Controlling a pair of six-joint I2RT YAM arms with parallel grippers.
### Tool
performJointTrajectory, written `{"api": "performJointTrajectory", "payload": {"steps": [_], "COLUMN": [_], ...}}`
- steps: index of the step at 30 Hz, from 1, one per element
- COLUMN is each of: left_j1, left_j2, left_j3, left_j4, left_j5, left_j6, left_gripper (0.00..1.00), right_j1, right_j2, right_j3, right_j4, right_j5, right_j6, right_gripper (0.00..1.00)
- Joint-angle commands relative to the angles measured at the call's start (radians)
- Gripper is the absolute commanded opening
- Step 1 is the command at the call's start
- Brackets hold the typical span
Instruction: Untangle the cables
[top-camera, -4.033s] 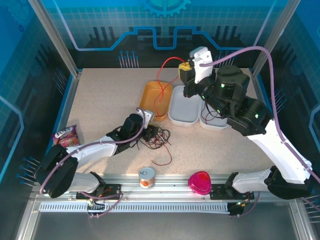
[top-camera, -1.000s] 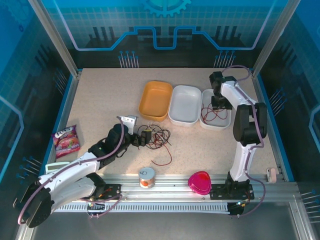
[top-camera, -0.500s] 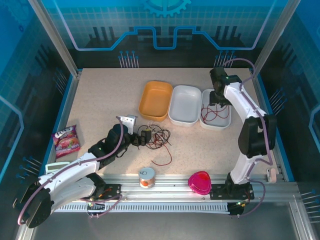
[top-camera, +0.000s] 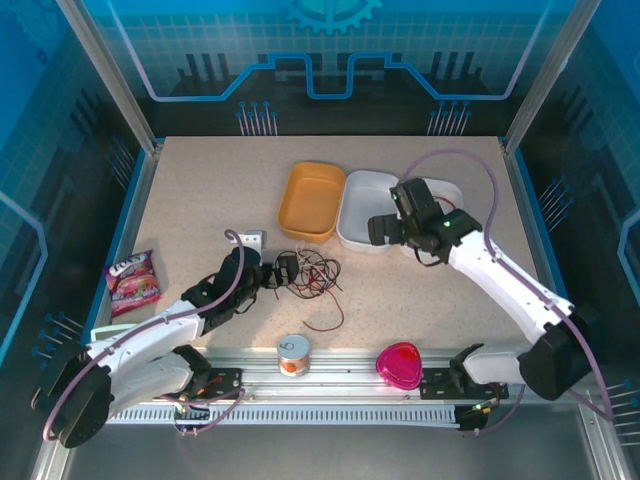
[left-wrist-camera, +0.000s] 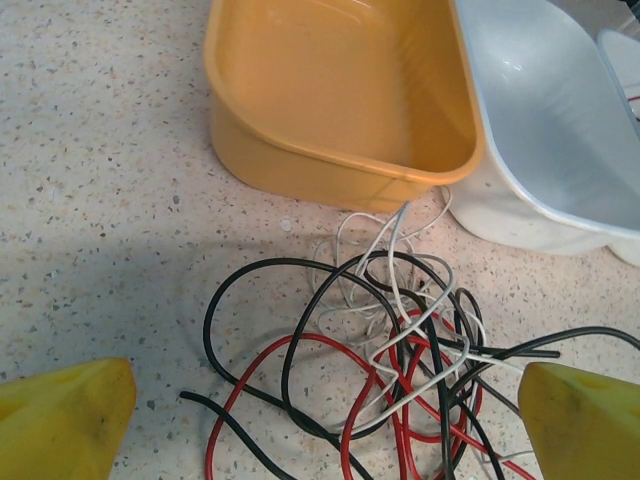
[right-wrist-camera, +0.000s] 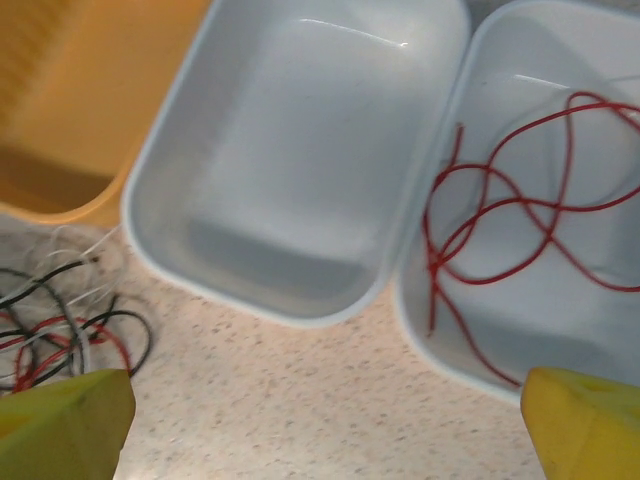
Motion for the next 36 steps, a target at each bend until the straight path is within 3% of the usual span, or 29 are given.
{"api": "performJointTrajectory", "payload": {"steps": [1,12,24,36], "left_j1": [0.009,0.01,0.009,0.01], "left_j2": [0.003,-0.008,-0.003,0.025], "left_j3": [0.031,0.021,0.025,0.033], "left_j4": [-0.004,0.009,-0.011,-0.005], "left_j5": [-0.004,0.015,0.003,0.009], "left_j6": [-0.082,-0.097,-0.102,-0.105], "left_gripper": [0.99,0.99,0.99,0.99], "right_j1": [0.08,0.392,0.511,0.513], "right_j2": [-0.051,0.044,0.275,0.365], "right_j3": [-0.067,-0.028,0.092,0.076], "right_j4": [0.079,-0.045,-0.072,-0.054], "right_j5": [-0.004,0.116,0.041,-0.026], "right_j6": [0.092,0.195,0.192,0.23], "right_gripper": [1.0,1.0,0.85,0.68]}}
